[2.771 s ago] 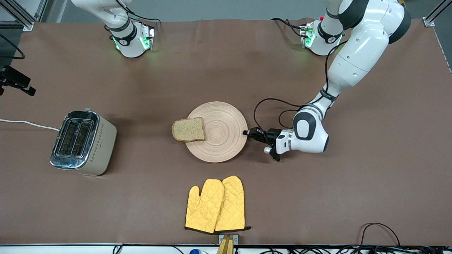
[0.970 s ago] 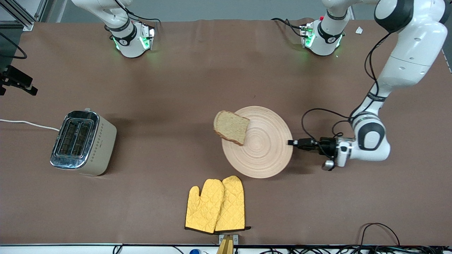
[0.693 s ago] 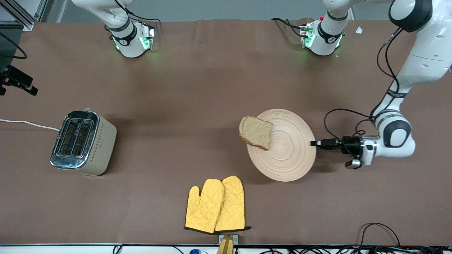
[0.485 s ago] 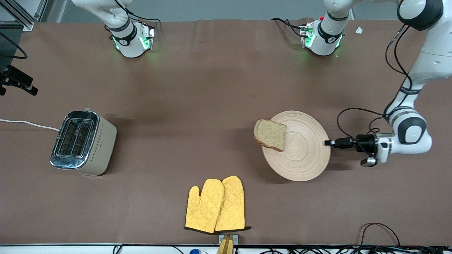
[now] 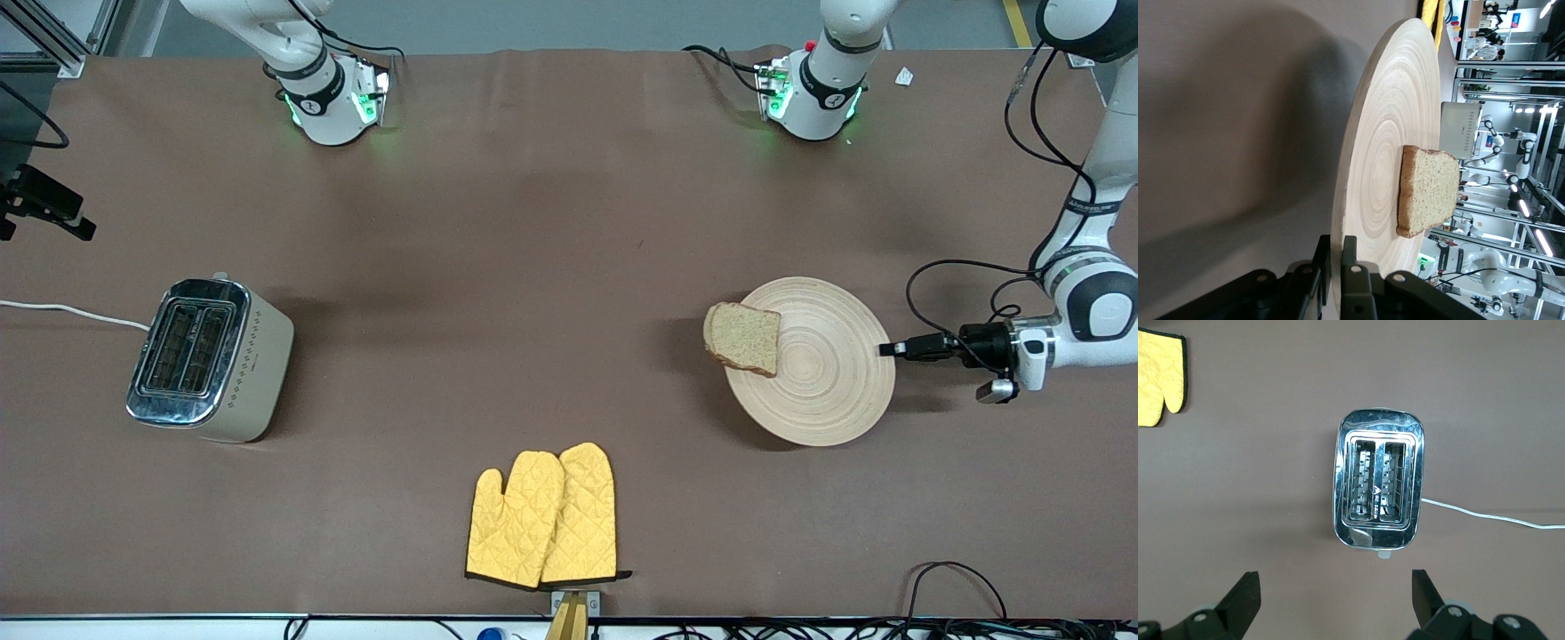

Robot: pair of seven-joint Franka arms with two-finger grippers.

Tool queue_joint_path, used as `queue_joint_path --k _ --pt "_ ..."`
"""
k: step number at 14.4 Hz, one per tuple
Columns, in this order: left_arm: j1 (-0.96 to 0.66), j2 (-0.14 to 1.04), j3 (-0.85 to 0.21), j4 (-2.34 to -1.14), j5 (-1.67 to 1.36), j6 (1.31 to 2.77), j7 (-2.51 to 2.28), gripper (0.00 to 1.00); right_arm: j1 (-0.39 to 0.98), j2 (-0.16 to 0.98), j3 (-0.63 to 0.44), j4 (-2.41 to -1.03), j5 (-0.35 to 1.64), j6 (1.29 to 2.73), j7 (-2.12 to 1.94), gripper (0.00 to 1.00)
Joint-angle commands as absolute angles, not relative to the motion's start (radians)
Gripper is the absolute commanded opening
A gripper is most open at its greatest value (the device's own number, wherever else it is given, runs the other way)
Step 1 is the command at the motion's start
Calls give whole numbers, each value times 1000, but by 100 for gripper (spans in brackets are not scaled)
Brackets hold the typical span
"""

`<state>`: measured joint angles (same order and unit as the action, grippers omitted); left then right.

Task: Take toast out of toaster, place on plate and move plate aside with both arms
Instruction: 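Slide the plate with the toast away from the toaster with the left gripper, then open the left gripper and release the plate rim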

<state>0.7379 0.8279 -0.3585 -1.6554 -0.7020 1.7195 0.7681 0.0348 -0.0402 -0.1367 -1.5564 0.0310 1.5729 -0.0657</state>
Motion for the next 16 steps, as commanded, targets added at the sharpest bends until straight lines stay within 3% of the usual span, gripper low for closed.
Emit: queue_joint_path --k 1,12,13,14,15,16 --pt "753 807 -368 -1634 -651 1683 749 0 20 -41 -120 -1551 14 1569 -51 100" --pt "764 847 -351 -1612 -611 1750 759 5 23 -41 -120 -1551 14 1566 -51 100" --pt "762 847 -350 -1612 -611 1756 759 10 23 -41 -120 -1551 14 1566 -51 100" --pt "762 847 -345 -1612 -609 1761 758 20 23 -41 -120 -1551 14 1566 -51 100" --pt "762 847 -345 -1612 -609 1761 758 32 23 -41 -120 -1551 14 1566 -51 100" --pt "762 847 -345 -1612 -609 1761 758 50 23 -41 -120 -1551 14 1566 -51 100"
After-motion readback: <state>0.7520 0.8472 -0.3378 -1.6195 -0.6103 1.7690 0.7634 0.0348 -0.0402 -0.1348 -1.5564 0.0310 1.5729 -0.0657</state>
